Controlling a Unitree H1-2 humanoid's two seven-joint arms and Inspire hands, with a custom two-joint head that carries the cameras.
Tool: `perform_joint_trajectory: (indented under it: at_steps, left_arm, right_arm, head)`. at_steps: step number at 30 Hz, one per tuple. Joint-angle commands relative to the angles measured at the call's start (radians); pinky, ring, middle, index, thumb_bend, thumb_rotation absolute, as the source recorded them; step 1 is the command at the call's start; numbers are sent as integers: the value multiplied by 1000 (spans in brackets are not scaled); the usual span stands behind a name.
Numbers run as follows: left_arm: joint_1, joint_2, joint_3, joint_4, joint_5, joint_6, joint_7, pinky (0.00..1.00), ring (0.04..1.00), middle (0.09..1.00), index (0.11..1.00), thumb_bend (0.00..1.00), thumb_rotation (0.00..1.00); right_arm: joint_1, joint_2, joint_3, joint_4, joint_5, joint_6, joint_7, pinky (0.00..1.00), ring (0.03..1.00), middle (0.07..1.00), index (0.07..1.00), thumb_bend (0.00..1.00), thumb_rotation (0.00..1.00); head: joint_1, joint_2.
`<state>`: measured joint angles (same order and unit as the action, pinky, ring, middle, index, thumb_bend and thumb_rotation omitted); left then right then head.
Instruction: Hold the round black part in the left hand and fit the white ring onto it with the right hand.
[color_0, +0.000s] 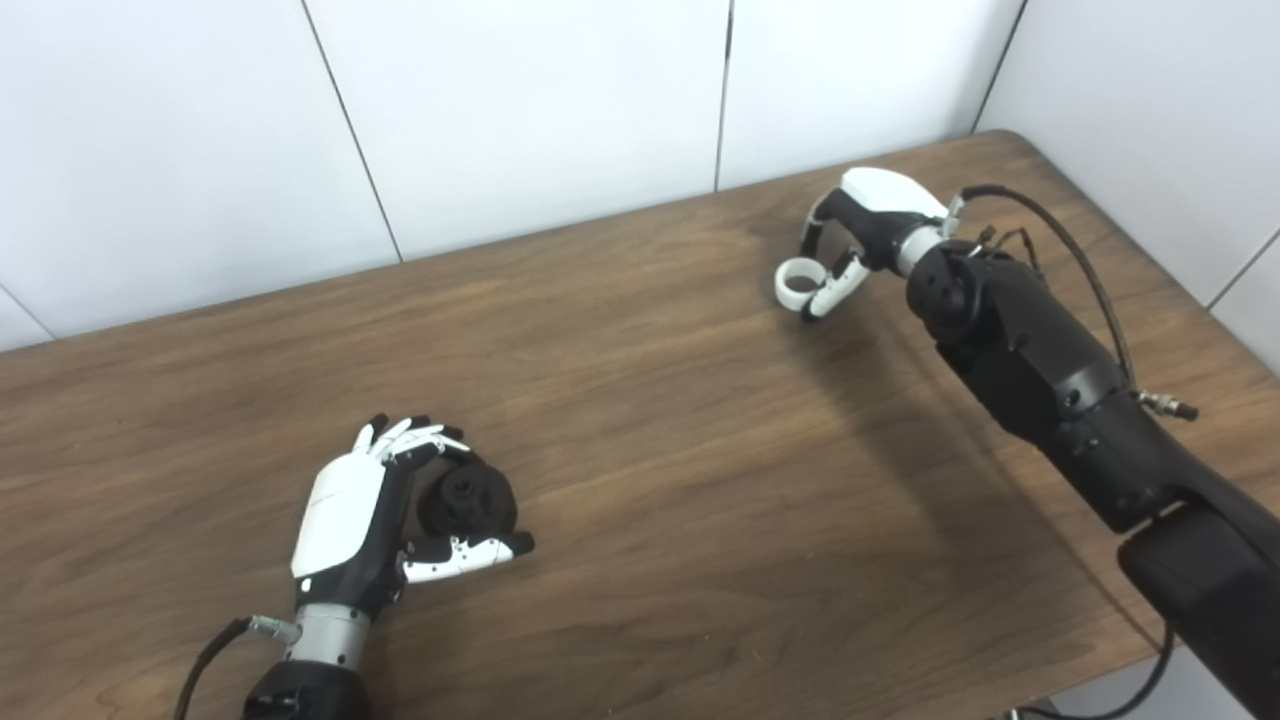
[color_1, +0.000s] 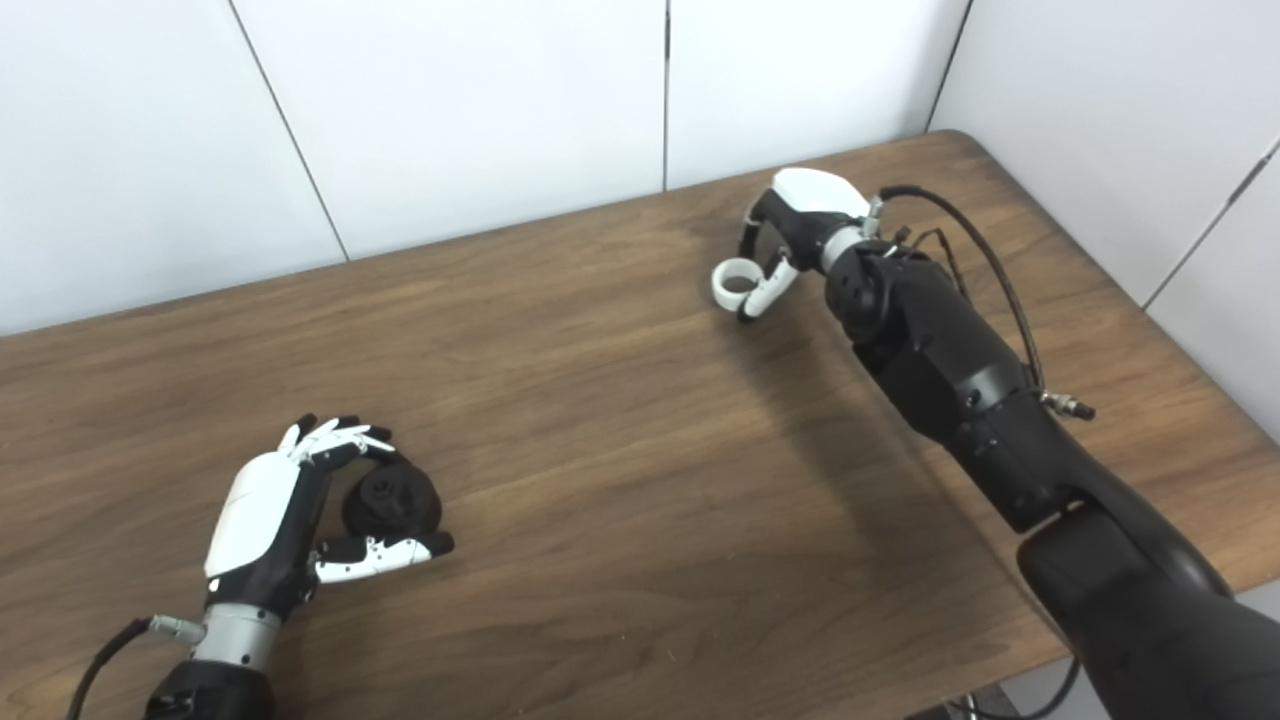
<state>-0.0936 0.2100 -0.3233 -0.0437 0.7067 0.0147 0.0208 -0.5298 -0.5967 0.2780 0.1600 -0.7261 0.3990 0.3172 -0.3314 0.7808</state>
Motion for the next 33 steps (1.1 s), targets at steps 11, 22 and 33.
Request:
perform_joint_trajectory:
  at_steps: [11, 22, 33]
  left_arm:
    - [4, 2, -18, 0, 36, 32, -25, 1000, 893, 773, 484, 524, 49]
    - [10, -11, -38, -13, 67, 49, -28, 1000, 895, 780, 484, 524, 49]
    - [17, -46, -66, -15, 111, 80, -18, 1000, 891, 775, 484, 523, 49]
  right_arm:
    - [-37, -1, 16, -183, -14, -28, 58, 984, 977, 832, 486, 523, 131]
    - [-26, 29, 29, -329, -12, -46, 120, 978, 970, 830, 485, 524, 134]
    - [-12, 88, 72, -505, -23, -69, 215, 987, 977, 839, 484, 524, 135]
  head:
    - [51, 8]
    - [144, 20]
    - [277, 34]
